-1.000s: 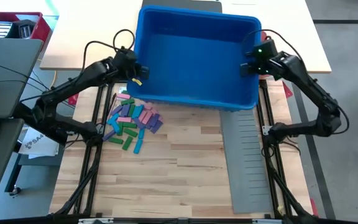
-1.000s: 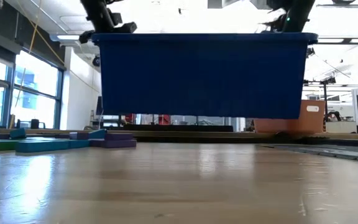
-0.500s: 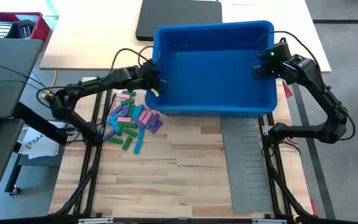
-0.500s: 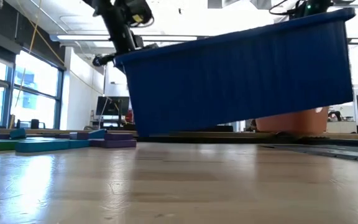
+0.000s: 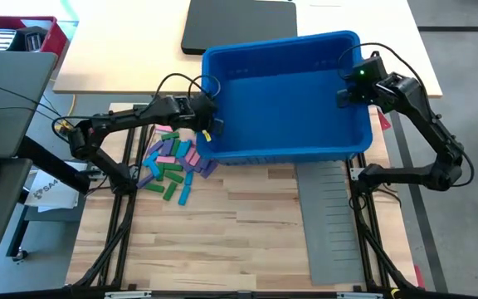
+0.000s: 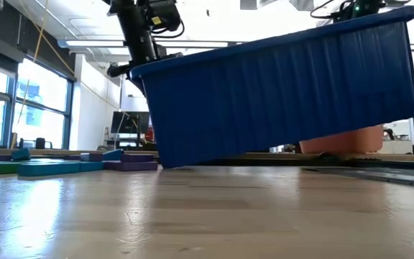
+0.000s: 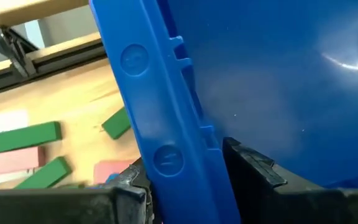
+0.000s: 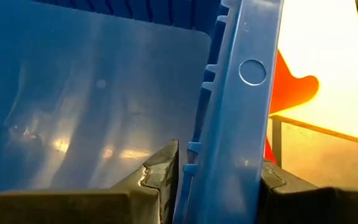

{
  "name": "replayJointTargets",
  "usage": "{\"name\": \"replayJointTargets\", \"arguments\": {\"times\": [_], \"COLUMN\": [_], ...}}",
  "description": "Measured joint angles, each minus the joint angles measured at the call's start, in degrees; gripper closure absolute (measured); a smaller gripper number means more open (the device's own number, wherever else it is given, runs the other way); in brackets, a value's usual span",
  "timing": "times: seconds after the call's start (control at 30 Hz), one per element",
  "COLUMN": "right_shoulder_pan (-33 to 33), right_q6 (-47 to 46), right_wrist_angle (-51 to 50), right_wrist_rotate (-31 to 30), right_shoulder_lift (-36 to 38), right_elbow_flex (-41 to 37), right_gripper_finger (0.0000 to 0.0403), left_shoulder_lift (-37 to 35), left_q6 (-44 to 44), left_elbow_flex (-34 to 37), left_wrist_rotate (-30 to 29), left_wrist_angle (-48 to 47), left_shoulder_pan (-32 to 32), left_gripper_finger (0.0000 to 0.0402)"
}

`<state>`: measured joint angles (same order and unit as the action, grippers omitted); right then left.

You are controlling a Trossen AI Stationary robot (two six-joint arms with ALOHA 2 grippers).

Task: Sort blocks
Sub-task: Adjust the blue bin

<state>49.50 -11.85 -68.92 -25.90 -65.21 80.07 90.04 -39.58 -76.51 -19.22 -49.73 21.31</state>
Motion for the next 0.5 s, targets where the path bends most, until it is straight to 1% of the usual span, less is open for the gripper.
{"name": "replayJointTargets", "arguments": {"times": [0.3, 0.5], "right_shoulder_pan": [-0.07, -0.73], "right_q6": [-1.96, -2.82], "right_wrist_angle": [-0.22, -0.12], "right_wrist_rotate": [2.35, 2.63], "right_shoulder_lift": [-1.03, -4.35], "right_elbow_flex": [-0.37, -0.37], "right_gripper_finger": [0.0294, 0.0294], "left_shoulder_lift": [-0.13, -1.04], "left_q6": [-1.15, -1.80], "left_elbow_flex": [-0.27, -0.20], "left_wrist_rotate": [-0.95, -3.01], "left_wrist_angle": [-6.48, -10.31], "left_shoulder_pan": [-0.19, -0.19], "left_gripper_finger": [0.0269, 0.0268]}}
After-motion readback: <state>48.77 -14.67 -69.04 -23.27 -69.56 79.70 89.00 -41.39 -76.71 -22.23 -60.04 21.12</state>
